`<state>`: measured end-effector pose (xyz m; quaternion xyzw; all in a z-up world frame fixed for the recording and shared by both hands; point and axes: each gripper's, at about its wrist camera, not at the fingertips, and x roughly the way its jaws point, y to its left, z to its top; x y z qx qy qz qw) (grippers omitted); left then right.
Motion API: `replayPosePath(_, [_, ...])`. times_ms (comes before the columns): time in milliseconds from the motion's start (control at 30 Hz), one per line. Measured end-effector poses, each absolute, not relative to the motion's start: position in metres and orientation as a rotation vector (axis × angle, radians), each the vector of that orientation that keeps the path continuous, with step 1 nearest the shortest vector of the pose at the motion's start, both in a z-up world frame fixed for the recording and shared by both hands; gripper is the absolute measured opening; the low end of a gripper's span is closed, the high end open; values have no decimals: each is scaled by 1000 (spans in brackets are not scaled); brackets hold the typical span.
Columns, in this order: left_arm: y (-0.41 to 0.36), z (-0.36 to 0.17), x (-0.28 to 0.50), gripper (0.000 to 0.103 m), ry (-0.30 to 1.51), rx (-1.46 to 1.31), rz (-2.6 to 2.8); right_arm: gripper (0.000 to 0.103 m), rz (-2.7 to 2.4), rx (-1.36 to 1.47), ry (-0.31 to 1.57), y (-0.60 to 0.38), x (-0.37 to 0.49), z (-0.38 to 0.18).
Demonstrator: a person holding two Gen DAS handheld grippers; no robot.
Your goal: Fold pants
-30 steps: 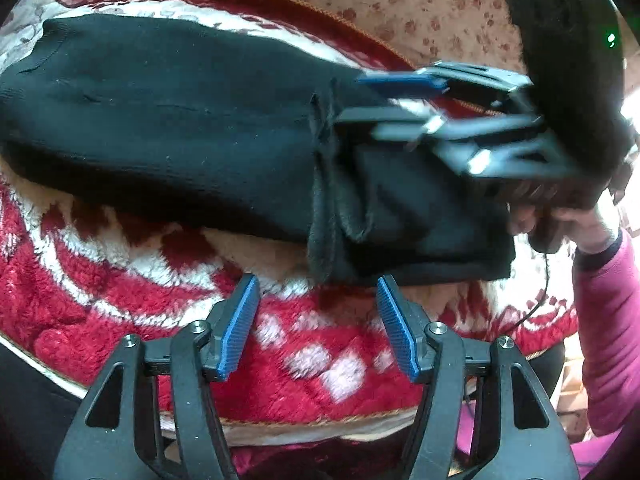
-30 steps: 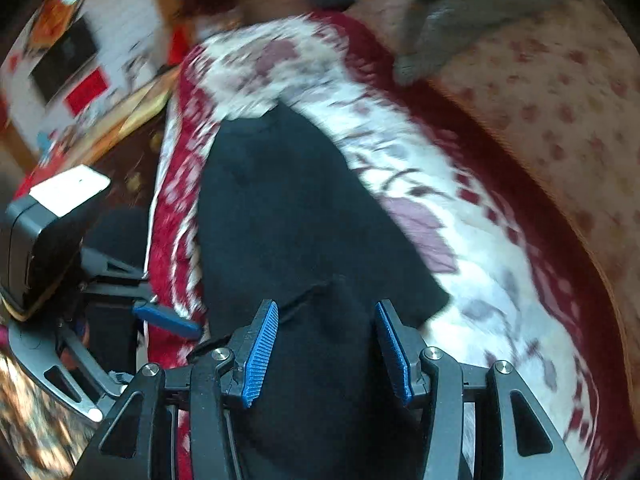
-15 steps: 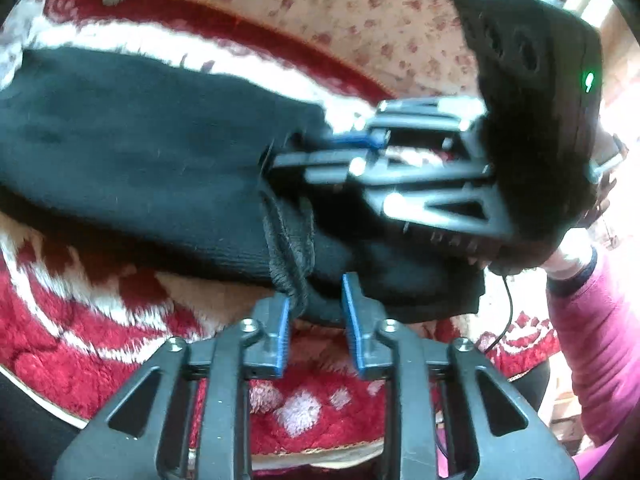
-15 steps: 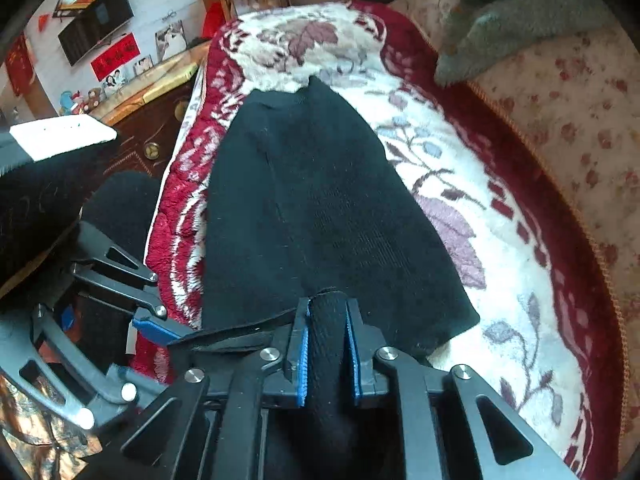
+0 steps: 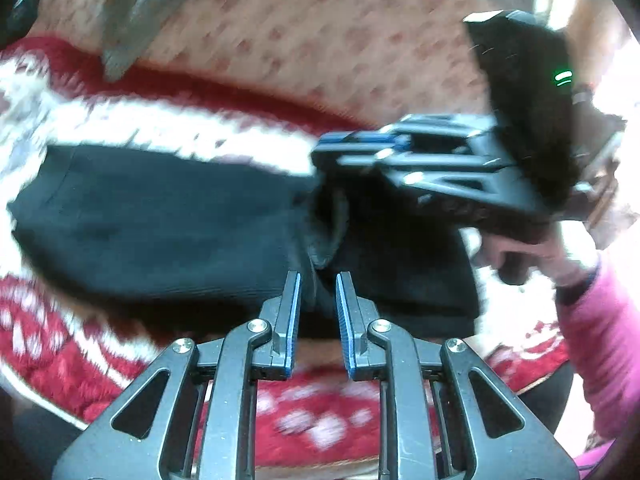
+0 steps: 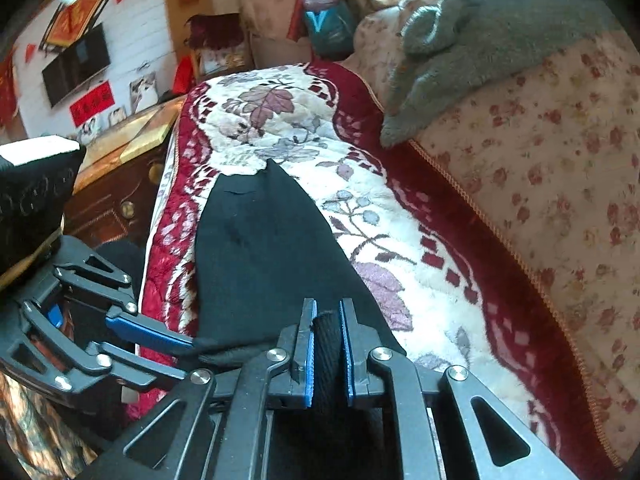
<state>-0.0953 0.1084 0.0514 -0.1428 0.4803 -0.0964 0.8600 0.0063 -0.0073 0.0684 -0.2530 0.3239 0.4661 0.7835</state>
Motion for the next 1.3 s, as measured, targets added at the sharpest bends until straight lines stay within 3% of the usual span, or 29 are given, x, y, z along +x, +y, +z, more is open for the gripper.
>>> replayPosePath(167, [122,36,-108,17,1023,-368,-193,10,1007,-571,806,12,12,15])
replayPosePath(300, [123,51,-118,17,958,-353,-215,17,998,-314,887,-10,30,43])
replayPosePath(400, [116,57,-118,29,920,-354,-249,25,967,-249,828,-38,21,71])
replayPosePath(733, [67,44,-94,30,986,-230,-273,26,856,-226,882,-76,9,53])
replayPosePath(1300, [71,6,-66,33,1033,-471,-182,27,868,-120,848,-85,20,53])
